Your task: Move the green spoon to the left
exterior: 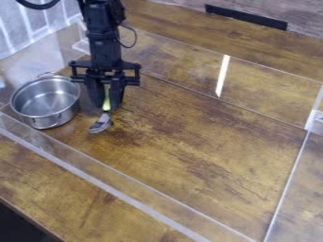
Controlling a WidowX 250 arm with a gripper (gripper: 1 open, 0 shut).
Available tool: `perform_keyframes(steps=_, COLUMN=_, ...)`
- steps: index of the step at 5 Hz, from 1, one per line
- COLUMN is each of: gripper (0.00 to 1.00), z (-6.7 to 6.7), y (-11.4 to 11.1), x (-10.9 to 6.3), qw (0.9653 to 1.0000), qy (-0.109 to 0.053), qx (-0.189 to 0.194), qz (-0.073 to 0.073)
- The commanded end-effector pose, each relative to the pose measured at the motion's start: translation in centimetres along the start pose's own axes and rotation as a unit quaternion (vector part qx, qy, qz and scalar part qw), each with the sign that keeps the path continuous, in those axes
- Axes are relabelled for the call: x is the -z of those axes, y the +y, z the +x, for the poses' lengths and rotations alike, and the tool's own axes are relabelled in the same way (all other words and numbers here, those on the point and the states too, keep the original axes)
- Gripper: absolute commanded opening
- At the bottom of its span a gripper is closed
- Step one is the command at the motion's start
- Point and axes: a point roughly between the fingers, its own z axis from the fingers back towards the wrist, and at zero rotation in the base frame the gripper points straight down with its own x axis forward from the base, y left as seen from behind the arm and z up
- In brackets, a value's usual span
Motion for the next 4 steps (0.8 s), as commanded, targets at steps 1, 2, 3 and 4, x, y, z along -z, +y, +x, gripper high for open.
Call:
perform_keyframes(steps=1, gripper=0.00, z=0.71, y=0.47, x=-2.01, qw=0.9996, qy=-0.028, qx=-0.005, qz=-0.007)
perform_keyframes(steps=2, gripper=0.00, z=0.78, y=0.50, x=-2.06, qw=0.9996, qy=-0.027, qx=-0.005, qz=-0.009)
perform_keyframes(steps=3, gripper=0.00, z=0.86, y=0.53, x=-2.08, qw=0.9996, qy=-0.026, qx=-0.004, qz=-0.011)
perform_keyframes(steps=4, gripper=0.00, z=0.92, y=0.57, x=-2.11, qw=0.9996, qy=-0.025, qx=-0.003, qz=-0.013)
